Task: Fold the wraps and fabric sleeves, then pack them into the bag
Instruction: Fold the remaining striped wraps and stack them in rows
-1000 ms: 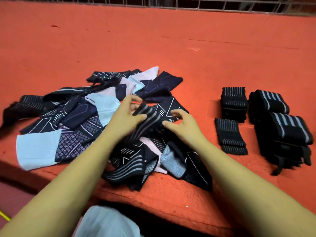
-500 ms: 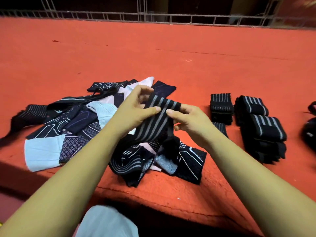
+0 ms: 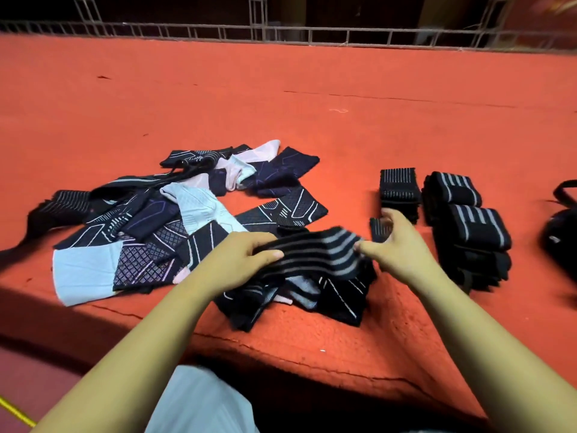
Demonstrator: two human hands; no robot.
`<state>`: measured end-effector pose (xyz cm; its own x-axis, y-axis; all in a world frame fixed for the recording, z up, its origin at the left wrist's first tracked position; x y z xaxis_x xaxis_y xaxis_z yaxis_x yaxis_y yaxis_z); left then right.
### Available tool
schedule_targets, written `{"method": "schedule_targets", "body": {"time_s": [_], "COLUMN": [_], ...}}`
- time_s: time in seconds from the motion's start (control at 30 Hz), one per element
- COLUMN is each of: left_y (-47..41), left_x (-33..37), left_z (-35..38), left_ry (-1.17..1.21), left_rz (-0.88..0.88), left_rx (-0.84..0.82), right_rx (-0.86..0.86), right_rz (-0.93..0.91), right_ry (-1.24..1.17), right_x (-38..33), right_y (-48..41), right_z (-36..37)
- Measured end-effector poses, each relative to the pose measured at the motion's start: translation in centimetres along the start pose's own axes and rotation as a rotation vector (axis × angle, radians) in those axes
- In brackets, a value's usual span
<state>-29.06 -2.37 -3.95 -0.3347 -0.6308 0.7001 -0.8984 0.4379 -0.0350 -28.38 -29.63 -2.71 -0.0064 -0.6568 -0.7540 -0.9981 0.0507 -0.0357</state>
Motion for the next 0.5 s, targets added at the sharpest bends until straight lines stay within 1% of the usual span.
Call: {"method": "schedule_targets", "body": {"time_s": [0.03, 0.07, 0.1, 0.17, 0.2, 0.33, 0.43, 0.5], "left_y": [0.1, 0.2, 0.2, 0.2, 0.2, 0.3, 0.6, 0.8], "left_x": [0.5, 1.0, 1.4, 2.0, 2.1, 2.0, 2.2, 2.3], "left_z": [0.6, 1.1, 1.6, 2.1, 2.1, 2.0, 2.1, 1.9], "left_ry": [-0.016, -0.049, -0.078, -0.080, -0.062, -0.044, -0.046, -0.016], "left_rz": [0.030, 0.055, 0.079, 0.090, 0.081, 0.029, 0.056, 0.076], "left_rx": [-0.039, -0.076, -0.096, -0.087, -0.070, -0.038, -0.020, -0.005], "right_rx": [-0.025, -0.101, -0.209, -0.402, -0.429, -0.368, -0.294, -0.224], "right_rz": [-0.134, -0.263, -0.344, -0.356, -0.348, -0.438, -0.457, -0.452], "right_ry": [0.018, -0.010, -0.048, -0.076, -0.053, 0.200, 0.220, 0.188], "right_x": [-1.0, -2.3, -3.3, -4.5, -4.7, -5.0, -5.5, -5.6], "right_y": [1.0, 2.1, 3.1, 4.5, 4.7, 4.8, 4.9, 4.7], "right_z": [0.4, 1.0, 1.8, 3.7, 4.3, 5.3, 4.3, 2.9]}}
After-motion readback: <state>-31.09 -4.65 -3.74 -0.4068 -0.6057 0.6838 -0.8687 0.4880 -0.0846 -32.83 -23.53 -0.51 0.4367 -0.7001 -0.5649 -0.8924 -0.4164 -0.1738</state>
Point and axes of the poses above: each hand's wrist, its own y-axis away from the middle knuckle, its own z-axis out of the palm, x = y × z, the point moved 5 cm from there along -y, towards the middle knuckle, and after that the axes turned 5 degrees about -x, right-handed, at the moved point
